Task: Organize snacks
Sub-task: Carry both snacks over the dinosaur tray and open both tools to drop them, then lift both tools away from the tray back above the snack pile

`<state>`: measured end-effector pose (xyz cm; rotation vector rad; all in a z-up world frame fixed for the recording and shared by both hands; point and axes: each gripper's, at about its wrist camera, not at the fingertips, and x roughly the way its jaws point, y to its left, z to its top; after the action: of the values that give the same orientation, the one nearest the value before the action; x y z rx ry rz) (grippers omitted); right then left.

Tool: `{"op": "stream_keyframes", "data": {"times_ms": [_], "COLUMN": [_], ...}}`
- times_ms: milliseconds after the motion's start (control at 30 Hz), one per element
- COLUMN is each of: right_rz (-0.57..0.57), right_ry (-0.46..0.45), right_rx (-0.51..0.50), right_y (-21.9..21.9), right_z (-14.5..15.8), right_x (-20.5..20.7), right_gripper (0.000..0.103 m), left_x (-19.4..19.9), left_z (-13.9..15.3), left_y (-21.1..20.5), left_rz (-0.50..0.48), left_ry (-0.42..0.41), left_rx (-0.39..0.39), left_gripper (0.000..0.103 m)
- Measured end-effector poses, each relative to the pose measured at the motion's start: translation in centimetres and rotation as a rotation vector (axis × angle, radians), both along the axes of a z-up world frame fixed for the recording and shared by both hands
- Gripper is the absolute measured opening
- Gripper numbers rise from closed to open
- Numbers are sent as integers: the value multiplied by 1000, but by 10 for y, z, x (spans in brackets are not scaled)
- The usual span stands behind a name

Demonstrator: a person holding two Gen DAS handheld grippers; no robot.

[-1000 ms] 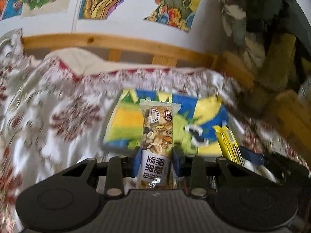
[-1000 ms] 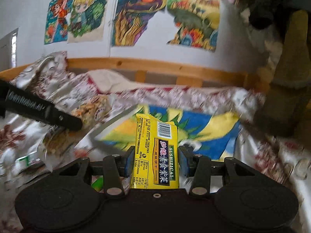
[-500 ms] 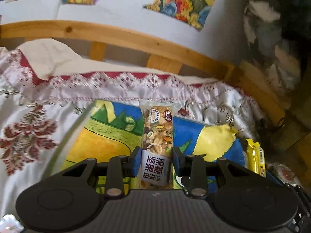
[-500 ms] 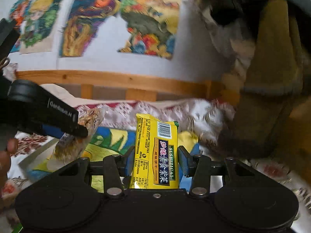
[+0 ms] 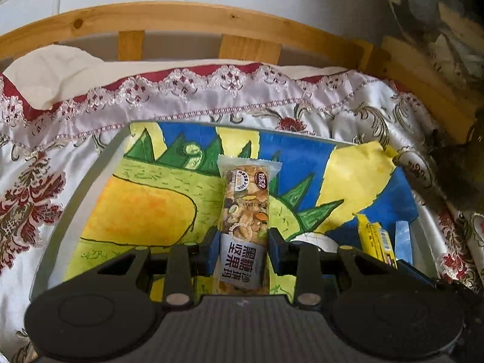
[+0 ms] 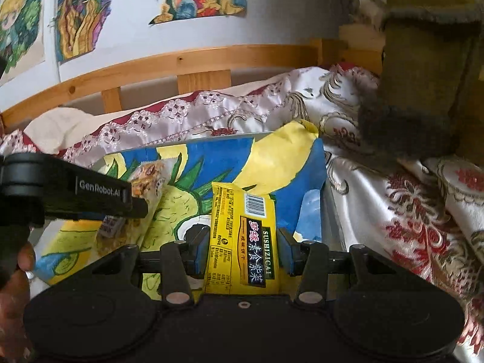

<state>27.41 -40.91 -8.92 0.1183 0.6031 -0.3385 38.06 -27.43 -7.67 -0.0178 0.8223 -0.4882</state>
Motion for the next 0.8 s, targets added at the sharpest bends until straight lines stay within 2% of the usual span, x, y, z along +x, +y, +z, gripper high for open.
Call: {"op": "stream_keyframes", "data": {"times_ms": [133,267,400,467,567,667,800], "right_rz": [-1,-9,-25,-29,-34,-44,-33], "right_ry": [-12,-29,-66,-89,-129,-208,-274], "right_rx": [31,37,55,62,60,75,71], "right_y": [-3,-4,-4,-2,5,15,29], "right_z": [1,7,23,34,54,72,87], "right_x": [-1,-9,-32,-49,-79,-114,-154], "right_gripper": [60,70,77,86,94,102,102], "left_x": [3,2,-12,-26,-54,-84,-124], "left_z": [-4,-1,15,28,46,61,74], "left_y": [2,9,26,41,64,88,121], "left_rz": [17,26,49,71,111,122,139], "left_ry": [46,72,31,-19,-115,-188,-237], "left_rx": [-7,-24,-49,-76,-91,-89,-93], "left_gripper": [38,50,62,78,95,102,102]}}
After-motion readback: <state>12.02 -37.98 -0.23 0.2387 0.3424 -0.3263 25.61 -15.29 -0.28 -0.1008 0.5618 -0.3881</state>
